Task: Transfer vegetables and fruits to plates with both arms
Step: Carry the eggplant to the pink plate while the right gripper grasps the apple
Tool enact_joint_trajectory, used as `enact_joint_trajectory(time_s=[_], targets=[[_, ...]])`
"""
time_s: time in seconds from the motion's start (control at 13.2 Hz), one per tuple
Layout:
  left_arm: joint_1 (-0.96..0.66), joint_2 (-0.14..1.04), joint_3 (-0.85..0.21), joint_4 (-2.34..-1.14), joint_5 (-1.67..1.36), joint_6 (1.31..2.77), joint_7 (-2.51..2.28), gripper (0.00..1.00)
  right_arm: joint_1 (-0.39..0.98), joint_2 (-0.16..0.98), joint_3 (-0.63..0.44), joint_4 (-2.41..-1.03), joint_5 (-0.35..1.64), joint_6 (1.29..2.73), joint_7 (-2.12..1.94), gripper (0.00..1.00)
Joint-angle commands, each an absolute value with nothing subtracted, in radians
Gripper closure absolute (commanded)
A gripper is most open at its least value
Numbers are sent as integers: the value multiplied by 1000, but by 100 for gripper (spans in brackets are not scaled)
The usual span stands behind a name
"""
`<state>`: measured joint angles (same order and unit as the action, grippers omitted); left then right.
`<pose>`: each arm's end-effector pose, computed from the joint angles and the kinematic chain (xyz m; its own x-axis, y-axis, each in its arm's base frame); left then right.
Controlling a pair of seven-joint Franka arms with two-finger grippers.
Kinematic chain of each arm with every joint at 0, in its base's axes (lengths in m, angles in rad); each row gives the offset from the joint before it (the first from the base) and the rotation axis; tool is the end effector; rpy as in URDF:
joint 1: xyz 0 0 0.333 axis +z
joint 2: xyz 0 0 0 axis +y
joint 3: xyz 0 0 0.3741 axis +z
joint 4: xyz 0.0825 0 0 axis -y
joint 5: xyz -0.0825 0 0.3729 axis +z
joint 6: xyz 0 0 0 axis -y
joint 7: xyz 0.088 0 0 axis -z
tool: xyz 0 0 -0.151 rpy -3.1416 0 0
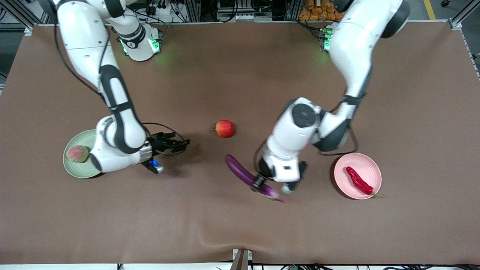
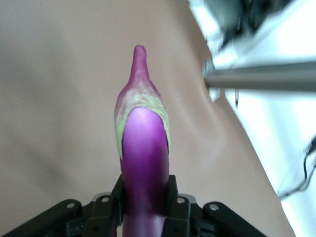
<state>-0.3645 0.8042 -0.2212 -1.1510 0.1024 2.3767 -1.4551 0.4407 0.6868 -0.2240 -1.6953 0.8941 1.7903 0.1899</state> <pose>0.7392 -0.4094 0.3773 0.6140 0.7892 -0.0139 0.7170 -0.5504 0.4277 0.5979 0.2496 0.2099 0.7358 -0.1933 -0.6490 -0.5036 -0.7969 -0.3336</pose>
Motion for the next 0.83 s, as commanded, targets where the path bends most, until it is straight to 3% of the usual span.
enact_joint_trajectory(time_s=[0.0,0.15,0.3,0.76], targets=[[-255,772,-229,-1192,87,2323,-1297,100,630,655,-239,-1724,916,1934,410,0],[-137,747,-227,-1209,91,2274,-1130,100,794,655,-262,-1721,894,2043,602,0],[-36,747,-232,-1209,89,2212,-895,100,880,657,-323,-1712,801,2059,646,0],[121,791,-224,-1212,89,2164,-479,100,933,663,-331,-1687,689,2075,649,0]])
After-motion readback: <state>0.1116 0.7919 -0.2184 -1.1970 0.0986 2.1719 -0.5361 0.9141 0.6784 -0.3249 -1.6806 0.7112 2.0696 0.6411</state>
